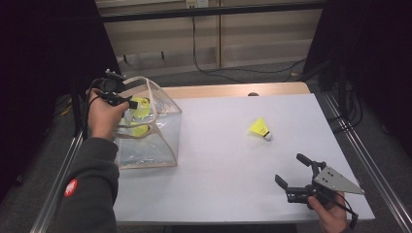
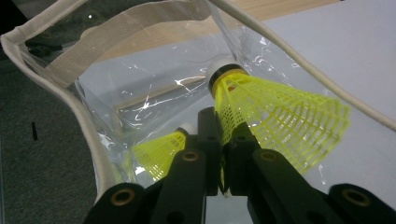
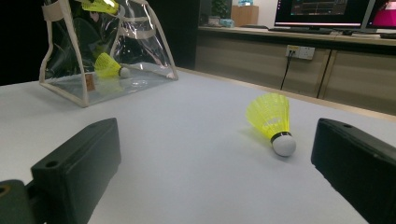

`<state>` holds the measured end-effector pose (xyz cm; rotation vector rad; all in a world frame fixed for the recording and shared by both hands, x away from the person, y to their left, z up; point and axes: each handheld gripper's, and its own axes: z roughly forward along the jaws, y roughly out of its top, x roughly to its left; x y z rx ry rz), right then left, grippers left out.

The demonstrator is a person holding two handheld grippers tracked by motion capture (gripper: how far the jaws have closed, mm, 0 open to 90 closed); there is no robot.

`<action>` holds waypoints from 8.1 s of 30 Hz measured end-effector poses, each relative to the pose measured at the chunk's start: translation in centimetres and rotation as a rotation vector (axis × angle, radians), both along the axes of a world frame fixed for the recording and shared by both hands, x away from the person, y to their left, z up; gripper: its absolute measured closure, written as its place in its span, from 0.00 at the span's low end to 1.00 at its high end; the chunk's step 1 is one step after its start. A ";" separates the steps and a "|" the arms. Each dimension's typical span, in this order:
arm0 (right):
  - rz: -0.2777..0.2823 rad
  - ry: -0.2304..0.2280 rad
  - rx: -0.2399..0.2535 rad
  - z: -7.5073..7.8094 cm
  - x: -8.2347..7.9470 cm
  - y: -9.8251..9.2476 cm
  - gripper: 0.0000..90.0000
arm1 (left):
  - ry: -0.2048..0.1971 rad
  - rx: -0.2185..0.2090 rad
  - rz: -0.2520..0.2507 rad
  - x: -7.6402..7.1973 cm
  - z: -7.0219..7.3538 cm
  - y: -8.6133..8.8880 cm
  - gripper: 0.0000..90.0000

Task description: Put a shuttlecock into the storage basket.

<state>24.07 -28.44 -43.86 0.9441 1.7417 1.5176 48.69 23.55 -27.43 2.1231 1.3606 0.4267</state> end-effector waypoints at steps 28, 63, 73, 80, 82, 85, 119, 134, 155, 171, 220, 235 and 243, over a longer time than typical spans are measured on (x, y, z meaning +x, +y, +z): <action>0.003 0.000 -0.005 0.1 0.0 0.1 0.01 | -0.040 -0.149 -0.076 -2.7 2.5 -1.0 0.56; 0.007 -0.004 -0.008 0.1 0.0 0.2 0.01 | -0.036 -0.217 -0.205 -4.8 4.9 -4.7 0.35; 0.006 -0.002 -0.013 0.1 0.0 0.2 0.01 | -0.057 -0.228 -0.246 -5.3 5.0 -5.8 0.30; 0.005 -0.004 -0.011 0.1 0.0 0.2 0.01 | -0.064 -0.221 -0.276 -5.6 4.5 -6.7 0.26; 0.004 -0.005 -0.013 0.1 0.0 0.2 0.01 | -0.072 -0.223 -0.278 -5.8 4.4 -7.0 0.25; 0.004 -0.007 -0.014 0.1 -0.1 0.2 0.01 | -0.077 -0.223 -0.293 -5.9 4.3 -7.3 0.23; 0.011 -0.006 -0.021 0.1 -0.1 0.3 0.01 | -0.078 -0.264 -0.351 -6.9 1.8 -11.2 0.20; 0.014 -0.005 -0.021 0.1 -0.1 0.3 0.01 | -0.065 -0.283 -0.370 -7.0 -0.1 -13.2 0.19; 0.016 -0.006 -0.019 0.1 -0.1 0.3 0.01 | -0.057 -0.294 -0.394 -7.0 -3.0 -15.8 0.17; 0.016 -0.009 -0.023 0.1 0.0 0.3 0.01 | -0.064 -0.301 -0.419 -7.0 -4.8 -17.9 0.11; 0.019 -0.008 -0.019 0.2 0.0 0.3 0.01 | -0.067 -0.272 -0.439 -6.1 -10.8 -23.3 0.07; 0.018 -0.010 -0.021 0.1 0.0 0.3 0.01 | -0.067 -0.308 -0.425 -5.3 -12.3 -24.4 0.06; 0.018 -0.011 -0.023 0.2 -0.1 0.4 0.01 | -0.067 -0.338 -0.430 -5.0 -12.8 -24.9 0.03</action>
